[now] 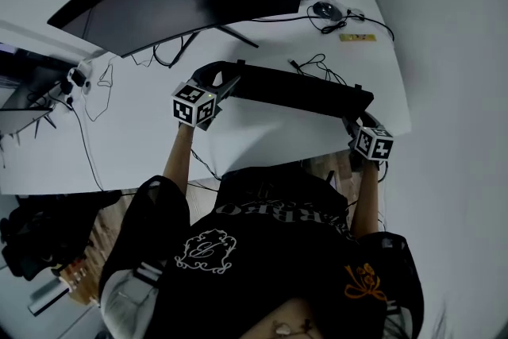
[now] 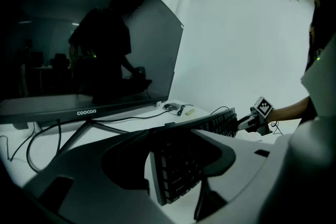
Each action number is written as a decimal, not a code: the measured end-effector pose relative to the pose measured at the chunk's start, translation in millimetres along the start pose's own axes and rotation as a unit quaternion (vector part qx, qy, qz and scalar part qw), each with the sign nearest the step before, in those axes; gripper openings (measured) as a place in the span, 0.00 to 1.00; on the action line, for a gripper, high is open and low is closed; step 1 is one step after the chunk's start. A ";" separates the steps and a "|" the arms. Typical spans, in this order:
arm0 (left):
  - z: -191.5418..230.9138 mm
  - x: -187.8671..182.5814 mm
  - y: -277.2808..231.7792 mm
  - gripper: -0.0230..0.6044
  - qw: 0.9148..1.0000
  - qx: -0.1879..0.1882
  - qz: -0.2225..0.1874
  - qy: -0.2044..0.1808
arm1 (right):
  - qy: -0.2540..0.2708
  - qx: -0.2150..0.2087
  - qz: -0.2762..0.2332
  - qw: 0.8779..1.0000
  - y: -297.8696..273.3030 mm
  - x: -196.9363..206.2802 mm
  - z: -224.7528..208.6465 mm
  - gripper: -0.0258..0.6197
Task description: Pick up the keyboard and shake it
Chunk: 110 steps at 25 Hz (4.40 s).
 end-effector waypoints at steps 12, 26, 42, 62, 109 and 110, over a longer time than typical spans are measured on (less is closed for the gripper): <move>49.7 38.5 -9.5 0.43 0.997 -0.005 0.017 0.074 | 0.004 0.006 0.045 0.999 -43.4 -3.5 19.5 0.46; 89.8 62.7 -44.7 0.43 0.984 -0.021 0.041 0.170 | -0.059 0.031 0.037 0.997 -59.9 -15.5 24.2 0.46; 68.9 37.3 -18.3 0.45 0.996 -0.062 0.047 0.045 | -0.099 -0.009 -0.050 0.994 -26.3 -34.0 39.6 0.47; -69.5 1.5 33.7 0.33 0.995 0.086 -0.048 -0.035 | -0.074 -0.136 -0.151 0.976 78.1 -21.4 173.2 0.31; -392.9 111.5 176.4 0.11 0.992 0.094 -0.064 -0.049 | -0.061 -0.209 -0.205 0.954 309.2 220.8 199.5 0.09; -393.5 112.6 179.9 0.11 0.992 0.093 -0.064 -0.049 | -0.060 -0.211 -0.206 0.954 310.2 221.4 202.4 0.09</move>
Point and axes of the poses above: the fingertips, and each gripper's own axes: y backward along the fingers, z to its left, x out of its underside, the point moved 10 cm from there along y, backward along the fingers, and after that the axes turned 10 degrees about x, right-handed, at the moved point
